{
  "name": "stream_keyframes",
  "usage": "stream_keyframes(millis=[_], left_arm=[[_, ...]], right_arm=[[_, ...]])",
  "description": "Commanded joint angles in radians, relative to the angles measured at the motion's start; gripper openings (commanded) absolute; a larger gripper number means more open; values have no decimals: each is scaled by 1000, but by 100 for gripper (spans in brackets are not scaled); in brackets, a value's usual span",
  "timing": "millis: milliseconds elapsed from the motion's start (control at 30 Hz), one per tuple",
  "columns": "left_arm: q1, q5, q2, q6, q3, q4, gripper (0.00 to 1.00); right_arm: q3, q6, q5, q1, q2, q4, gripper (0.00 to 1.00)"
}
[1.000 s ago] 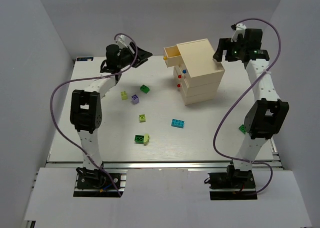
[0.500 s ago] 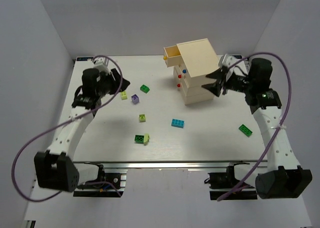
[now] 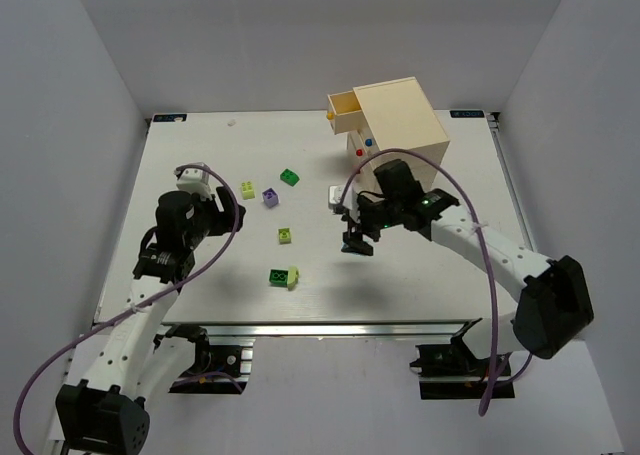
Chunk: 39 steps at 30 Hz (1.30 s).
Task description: Sort the legos into containers by color
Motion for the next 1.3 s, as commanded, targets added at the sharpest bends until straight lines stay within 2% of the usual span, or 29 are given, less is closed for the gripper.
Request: stream_keyframes(millis=[0, 100, 467, 800, 1000, 1267], left_arm=[[4, -87, -45, 24, 2, 30, 79], [4, -93, -61, 24, 3, 16, 79], [4, -123, -104, 25, -2, 10, 79], [4, -117, -107, 25, -3, 13, 79], [4, -116, -104, 25, -2, 10, 79], [4, -128, -104, 25, -2, 5, 79]], right_arm=[[47, 65, 286, 56, 69, 67, 81], [82, 110, 398, 87, 164, 79, 80], [225, 159, 560, 113, 419, -31, 81], [239, 124, 542, 110, 490, -138, 80], [222, 114, 548, 105, 511, -135, 79], [230, 94, 523, 97, 556, -166, 66]])
